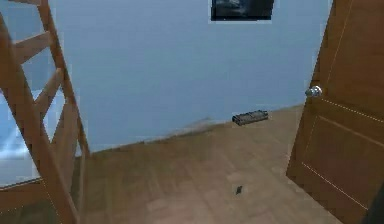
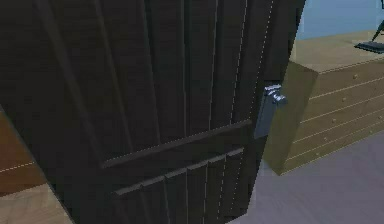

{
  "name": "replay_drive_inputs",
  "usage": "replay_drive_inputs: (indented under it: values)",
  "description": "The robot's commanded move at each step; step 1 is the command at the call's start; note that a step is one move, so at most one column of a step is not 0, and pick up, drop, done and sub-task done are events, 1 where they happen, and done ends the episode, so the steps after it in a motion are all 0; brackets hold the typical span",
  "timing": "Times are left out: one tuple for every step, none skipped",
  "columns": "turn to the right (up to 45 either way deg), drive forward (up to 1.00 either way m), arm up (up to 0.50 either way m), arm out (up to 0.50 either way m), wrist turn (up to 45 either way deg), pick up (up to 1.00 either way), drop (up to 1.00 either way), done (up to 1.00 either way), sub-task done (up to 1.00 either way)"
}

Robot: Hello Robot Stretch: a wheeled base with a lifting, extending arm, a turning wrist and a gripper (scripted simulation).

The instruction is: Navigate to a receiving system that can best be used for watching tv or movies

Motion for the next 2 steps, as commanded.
replay_drive_inputs:
  values:
    - [3.0, 0.00, 0.00, 0.00, 0.0, 0.00, 0.00, 0.00, 0.00]
    - [0.0, 1.00, 0.00, 0.00, 0.0, 0.00, 0.00, 0.00, 0.00]
